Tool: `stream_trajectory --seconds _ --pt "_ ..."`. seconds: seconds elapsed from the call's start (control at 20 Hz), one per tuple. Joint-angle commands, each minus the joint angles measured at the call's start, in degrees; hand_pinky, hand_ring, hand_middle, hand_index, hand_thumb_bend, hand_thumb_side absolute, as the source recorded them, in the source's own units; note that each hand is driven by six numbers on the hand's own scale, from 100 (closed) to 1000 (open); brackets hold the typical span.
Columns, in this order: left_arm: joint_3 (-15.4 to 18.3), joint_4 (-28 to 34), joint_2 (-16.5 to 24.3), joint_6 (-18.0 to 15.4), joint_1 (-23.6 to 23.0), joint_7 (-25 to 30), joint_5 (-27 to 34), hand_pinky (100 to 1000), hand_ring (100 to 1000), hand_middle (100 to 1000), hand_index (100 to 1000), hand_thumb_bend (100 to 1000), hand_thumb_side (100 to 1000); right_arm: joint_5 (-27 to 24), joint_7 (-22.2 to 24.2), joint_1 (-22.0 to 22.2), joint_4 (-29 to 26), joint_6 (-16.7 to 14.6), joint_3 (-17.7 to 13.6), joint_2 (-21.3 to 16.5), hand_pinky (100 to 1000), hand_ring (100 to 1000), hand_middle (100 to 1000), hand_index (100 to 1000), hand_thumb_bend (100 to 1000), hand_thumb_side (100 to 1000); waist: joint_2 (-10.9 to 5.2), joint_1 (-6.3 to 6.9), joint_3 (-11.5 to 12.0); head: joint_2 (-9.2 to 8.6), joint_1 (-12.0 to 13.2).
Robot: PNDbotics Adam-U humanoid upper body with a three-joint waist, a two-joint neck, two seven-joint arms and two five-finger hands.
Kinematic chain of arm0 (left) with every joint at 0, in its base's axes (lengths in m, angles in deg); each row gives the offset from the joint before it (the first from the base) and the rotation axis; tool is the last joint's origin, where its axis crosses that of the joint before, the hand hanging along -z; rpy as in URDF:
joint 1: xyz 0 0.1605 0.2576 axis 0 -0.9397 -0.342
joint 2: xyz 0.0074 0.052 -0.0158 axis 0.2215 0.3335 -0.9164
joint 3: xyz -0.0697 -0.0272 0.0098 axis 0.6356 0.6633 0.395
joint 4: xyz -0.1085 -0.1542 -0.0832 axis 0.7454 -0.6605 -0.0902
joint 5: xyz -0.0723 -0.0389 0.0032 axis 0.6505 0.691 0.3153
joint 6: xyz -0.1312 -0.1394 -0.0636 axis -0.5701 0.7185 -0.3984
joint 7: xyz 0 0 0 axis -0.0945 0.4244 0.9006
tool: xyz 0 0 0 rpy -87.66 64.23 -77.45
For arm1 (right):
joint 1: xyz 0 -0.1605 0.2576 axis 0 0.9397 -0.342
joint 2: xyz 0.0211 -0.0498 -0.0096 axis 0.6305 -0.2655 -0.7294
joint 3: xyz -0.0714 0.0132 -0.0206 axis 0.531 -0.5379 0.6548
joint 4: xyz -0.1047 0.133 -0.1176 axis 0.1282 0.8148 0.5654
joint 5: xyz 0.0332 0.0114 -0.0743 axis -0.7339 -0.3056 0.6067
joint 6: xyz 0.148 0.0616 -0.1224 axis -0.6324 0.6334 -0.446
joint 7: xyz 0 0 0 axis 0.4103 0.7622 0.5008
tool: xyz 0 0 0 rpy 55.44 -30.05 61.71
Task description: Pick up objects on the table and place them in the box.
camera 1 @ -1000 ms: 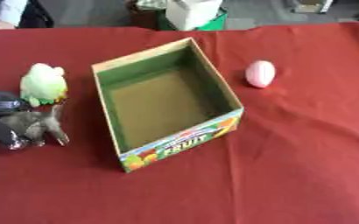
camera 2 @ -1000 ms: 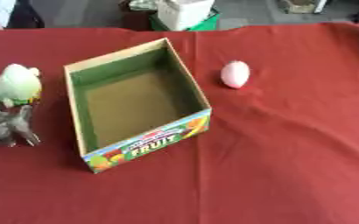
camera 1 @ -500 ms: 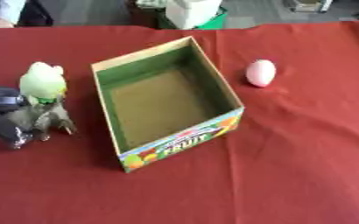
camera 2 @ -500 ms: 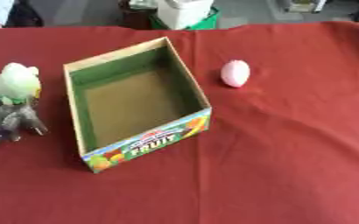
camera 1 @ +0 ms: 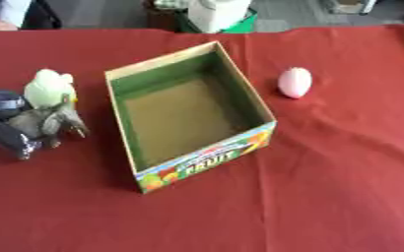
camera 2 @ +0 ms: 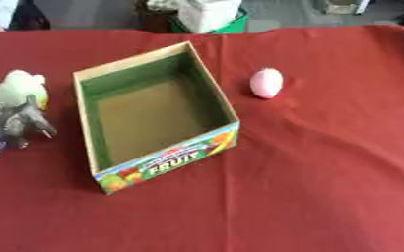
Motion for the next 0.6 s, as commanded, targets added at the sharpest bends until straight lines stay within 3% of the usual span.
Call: stream_trajectory --seconds 0.05,0.25,0.6 --pt "1.7 2.2 1.6 1.5 1.4 -1.0 -0.7 526 443 362 315 100 386 -0.5 -0.2 -0.3 -0.8 0.1 -0.7 -1.4 690 842 829 891 244 1000 -1.47 -0.02 0.2 -0.26 -0.2" --pt "2.5 4.3 1.6 2.5 1.9 -1.2 -1.0 505 425 347 286 100 383 -0.7 -0.3 -0.2 -0.8 0.1 -0.7 -1.5 690 843 828 891 243 1000 -1.91 0.02 0.3 0.07 -0.7" --pt "3.2 9.1 1.4 3.2 2.8 0.1 -0.5 492 412 334 276 100 373 -1.0 -0.5 -0.2 -0.8 0.3 -0.7 -1.6 690 843 828 891 241 1000 -2.61 0.12 0.6 0.4 -3.9"
